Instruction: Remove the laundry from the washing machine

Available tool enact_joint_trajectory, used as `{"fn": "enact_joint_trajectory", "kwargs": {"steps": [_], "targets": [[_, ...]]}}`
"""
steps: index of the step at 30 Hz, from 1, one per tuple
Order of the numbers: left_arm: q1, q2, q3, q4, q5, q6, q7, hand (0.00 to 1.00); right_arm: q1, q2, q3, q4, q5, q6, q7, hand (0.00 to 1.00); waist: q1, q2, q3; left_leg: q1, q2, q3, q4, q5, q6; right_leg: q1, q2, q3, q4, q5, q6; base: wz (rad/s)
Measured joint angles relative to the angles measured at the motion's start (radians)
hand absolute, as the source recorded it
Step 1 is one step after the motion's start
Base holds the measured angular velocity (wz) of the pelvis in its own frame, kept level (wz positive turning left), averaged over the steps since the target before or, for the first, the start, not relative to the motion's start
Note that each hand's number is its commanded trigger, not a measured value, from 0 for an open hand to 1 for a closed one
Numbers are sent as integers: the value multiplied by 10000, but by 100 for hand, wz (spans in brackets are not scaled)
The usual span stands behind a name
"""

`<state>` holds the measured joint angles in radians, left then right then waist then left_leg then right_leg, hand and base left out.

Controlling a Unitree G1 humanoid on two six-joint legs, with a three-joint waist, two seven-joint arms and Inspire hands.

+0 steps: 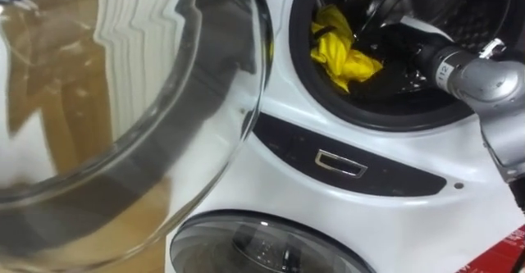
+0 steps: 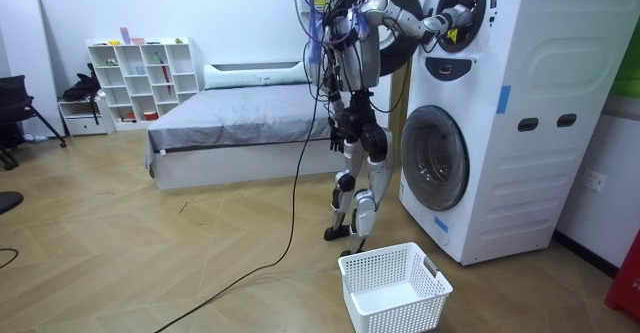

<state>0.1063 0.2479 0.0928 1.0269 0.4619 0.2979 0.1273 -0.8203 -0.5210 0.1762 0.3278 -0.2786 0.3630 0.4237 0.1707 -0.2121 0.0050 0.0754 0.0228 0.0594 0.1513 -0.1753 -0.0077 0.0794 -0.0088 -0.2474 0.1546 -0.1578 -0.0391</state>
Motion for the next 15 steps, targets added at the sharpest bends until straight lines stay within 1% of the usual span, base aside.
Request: {"fn": "enact_joint_trajectory", "kwargs": {"steps": [4, 5, 6, 7, 9, 10, 12, 13, 14, 15], "targets": [[-41, -1, 4, 4, -2, -46, 4, 0, 161, -15, -29, -700, -57, 84, -593, 100, -4, 8, 1, -84, 23, 45, -13, -13, -18, -156, 26, 26, 13, 5, -4, -2], [-28, 2, 12, 15, -3, -137, 5, 0, 455, -46, -100, -1348, -120, 109, -855, 100, -8, -2, -22, -130, 32, 84, -18, -22, -28, -241, 31, 37, 38, 5, -5, -4], [37, -4, 43, 15, -1, -259, 6, 0, 822, -48, -285, -2206, -215, 110, -1017, 100, -1, 43, -6, -150, 48, 142, -41, -29, -39, -284, 43, 67, 40, 5, -5, -8], [66, -10, 42, 28, -4, -297, 7, 0, 1012, -42, -374, -2640, -247, 115, -1084, 100, -8, 84, 7, -143, 55, 206, -43, -35, -49, -286, 45, 109, 28, 5, -5, -12], [146, -35, 18, 179, -180, -419, 78, 0, 1709, -24, -500, -4320, -209, 111, -1408, 100, -211, 307, -17, -121, 38, 210, -21, -37, -51, -255, -37, 132, 17, 5, -4, -7], [147, -53, 17, 240, -236, -462, 173, 0, 1835, -7, -512, -4681, -186, 109, -1448, 100, -285, 380, -20, -122, 33, 209, -14, -36, -51, -252, -43, 148, 18, 5, -4, -6], [164, -61, 21, 537, -387, -689, 483, 0, 2287, 51, -522, -6002, 161, 34, -1603, 100, -386, 616, -43, -70, 33, 230, -14, -36, -51, -265, -38, 279, 0, 4, -2, -22], [168, -72, 16, 538, -381, -721, 566, 0, 2437, 105, -533, -6332, 180, 8, -1617, 100, -451, 649, -53, -52, 35, 232, -13, -36, -51, -265, -36, 287, 0, 4, -2, -19], [244, -94, 19, 548, -377, -843, 677, 0, 2850, 194, -631, -7061, 359, -65, -1621, 100, -590, 712, -63, -37, 48, 236, -15, -36, -51, -249, -21, 372, -1, 4, -2, -4], [264, -104, 20, 558, -376, -890, 700, 0, 3099, 246, -731, -7406, 668, -90, -1618, 100, -630, 731, -57, -19, 53, 241, -22, -36, -51, -230, -12, 432, 1, 5, -2, -3]]}}
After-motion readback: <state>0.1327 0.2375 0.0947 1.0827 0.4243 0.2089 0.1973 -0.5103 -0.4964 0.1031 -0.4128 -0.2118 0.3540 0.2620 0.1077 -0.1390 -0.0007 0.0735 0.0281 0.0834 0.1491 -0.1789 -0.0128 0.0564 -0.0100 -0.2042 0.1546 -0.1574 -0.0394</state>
